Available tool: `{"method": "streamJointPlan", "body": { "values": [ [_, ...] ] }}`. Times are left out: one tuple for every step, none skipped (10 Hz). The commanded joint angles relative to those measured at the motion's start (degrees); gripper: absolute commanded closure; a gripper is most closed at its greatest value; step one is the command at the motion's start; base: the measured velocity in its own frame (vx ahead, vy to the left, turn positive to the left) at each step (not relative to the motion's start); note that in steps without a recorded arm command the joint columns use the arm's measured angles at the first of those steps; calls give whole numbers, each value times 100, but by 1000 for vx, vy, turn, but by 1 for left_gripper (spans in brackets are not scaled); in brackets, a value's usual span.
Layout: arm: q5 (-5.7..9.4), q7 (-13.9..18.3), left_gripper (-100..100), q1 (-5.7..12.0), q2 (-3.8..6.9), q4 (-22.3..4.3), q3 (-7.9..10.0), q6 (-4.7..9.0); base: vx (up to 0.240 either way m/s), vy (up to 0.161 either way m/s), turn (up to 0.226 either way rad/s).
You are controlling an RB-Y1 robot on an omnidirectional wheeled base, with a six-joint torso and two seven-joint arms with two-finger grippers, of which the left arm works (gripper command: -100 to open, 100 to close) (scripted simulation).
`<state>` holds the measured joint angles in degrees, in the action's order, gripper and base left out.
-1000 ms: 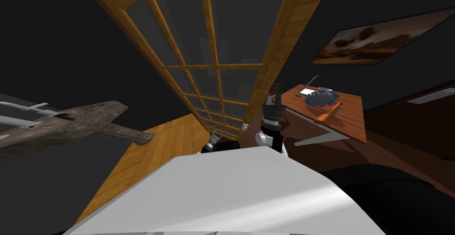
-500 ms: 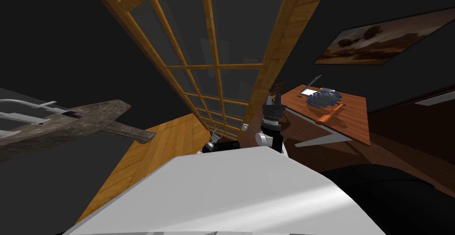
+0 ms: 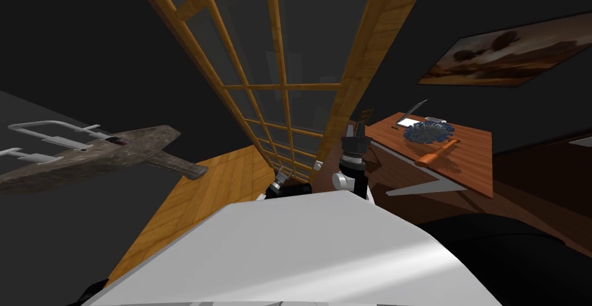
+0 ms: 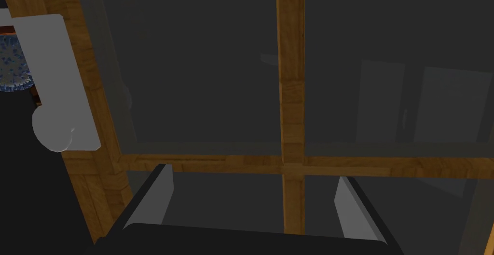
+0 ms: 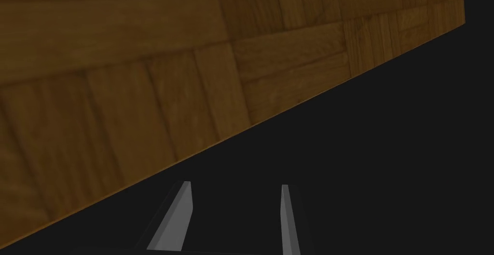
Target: Push the door open
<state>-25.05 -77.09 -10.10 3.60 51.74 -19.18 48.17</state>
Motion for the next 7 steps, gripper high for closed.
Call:
{"method": "streamJointPlan", "body": {
  "values": [
    [30, 14, -100, 146, -104, -72, -32, -66, -125, -117, 140],
    [50, 22, -100, 237, -190, -120, -54, -103, -175, -153, 178],
    [62, 27, -100, 286, -243, -146, -65, -123, -193, -149, 119],
    [73, 31, -100, 336, -297, -171, -77, -143, -165, -137, 89],
    [82, 34, -100, 375, -347, -192, -86, -159, -163, -132, 89],
    [87, 37, -100, 398, -380, -204, -92, -168, -157, -121, 46],
    [94, 40, -100, 432, -430, -222, -100, -182, -174, -129, 36]
  ]
}}
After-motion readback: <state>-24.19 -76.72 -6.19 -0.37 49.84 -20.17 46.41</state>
